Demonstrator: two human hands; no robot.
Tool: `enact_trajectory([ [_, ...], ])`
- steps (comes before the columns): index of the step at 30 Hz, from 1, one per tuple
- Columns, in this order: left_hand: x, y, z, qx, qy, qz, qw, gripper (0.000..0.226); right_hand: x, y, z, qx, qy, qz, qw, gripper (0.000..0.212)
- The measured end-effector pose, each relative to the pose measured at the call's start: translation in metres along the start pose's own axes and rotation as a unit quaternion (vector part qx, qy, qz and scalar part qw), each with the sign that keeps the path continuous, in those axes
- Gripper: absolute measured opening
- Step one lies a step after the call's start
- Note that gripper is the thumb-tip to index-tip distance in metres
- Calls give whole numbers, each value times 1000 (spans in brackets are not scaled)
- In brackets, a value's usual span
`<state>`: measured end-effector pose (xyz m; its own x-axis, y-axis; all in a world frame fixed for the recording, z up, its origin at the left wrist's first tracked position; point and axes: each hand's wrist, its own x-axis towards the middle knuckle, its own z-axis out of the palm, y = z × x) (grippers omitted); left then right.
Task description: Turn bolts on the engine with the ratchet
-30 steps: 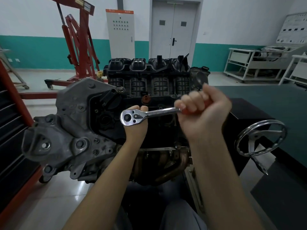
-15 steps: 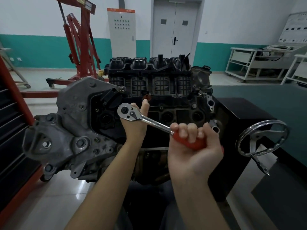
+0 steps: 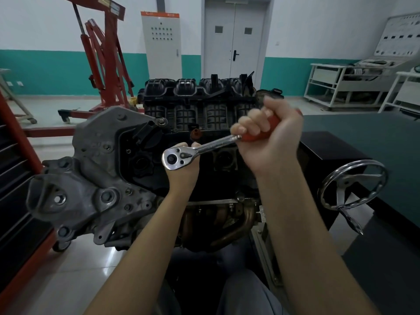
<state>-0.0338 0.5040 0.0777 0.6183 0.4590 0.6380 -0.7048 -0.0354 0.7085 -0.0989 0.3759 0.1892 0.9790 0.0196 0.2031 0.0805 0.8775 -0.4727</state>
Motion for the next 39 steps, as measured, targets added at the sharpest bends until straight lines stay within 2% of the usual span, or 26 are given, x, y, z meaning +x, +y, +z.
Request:
enact_trajectory([
  [4, 0, 2, -3, 18, -1, -34, 999, 45, -49, 30, -29, 111, 35, -73, 990, 38],
  [7, -1, 4, -4, -4, 8, -57, 998, 48, -68, 46, -38, 152, 40, -86, 984, 37],
  [12, 0, 5, -4, 20, -1, -56, 998, 53, -44, 27, -25, 76, 19, -70, 994, 38],
  [15, 1, -1, -3, -8, 0, -72, 997, 39, -12, 6, -5, -4, -12, -24, 1000, 28],
  [17, -1, 0, -1, -1, -11, -86, 996, 38, 8, -5, 9, -47, -27, 21, 998, 33],
  [20, -2, 7, 0, 14, -37, -50, 998, 37, 21, -12, 17, -71, -26, 55, 996, 38],
  [22, -1, 6, -1, 0, -36, -32, 999, 38, 13, -8, 10, -48, -20, 37, 998, 34],
  [26, 0, -2, -4, 39, 2, -64, 997, 48, -30, 17, -21, 68, 27, -47, 996, 36],
  [30, 3, -1, -1, 36, 26, -72, 996, 55, -63, 42, -37, 146, 36, -71, 986, 37],
  [34, 4, -2, -1, 39, 3, -52, 998, 56, -41, 26, -31, 104, 20, -73, 992, 37],
  [39, 2, 3, 2, 21, -24, -27, 999, 45, 16, -8, -1, -33, -25, 29, 999, 42],
])
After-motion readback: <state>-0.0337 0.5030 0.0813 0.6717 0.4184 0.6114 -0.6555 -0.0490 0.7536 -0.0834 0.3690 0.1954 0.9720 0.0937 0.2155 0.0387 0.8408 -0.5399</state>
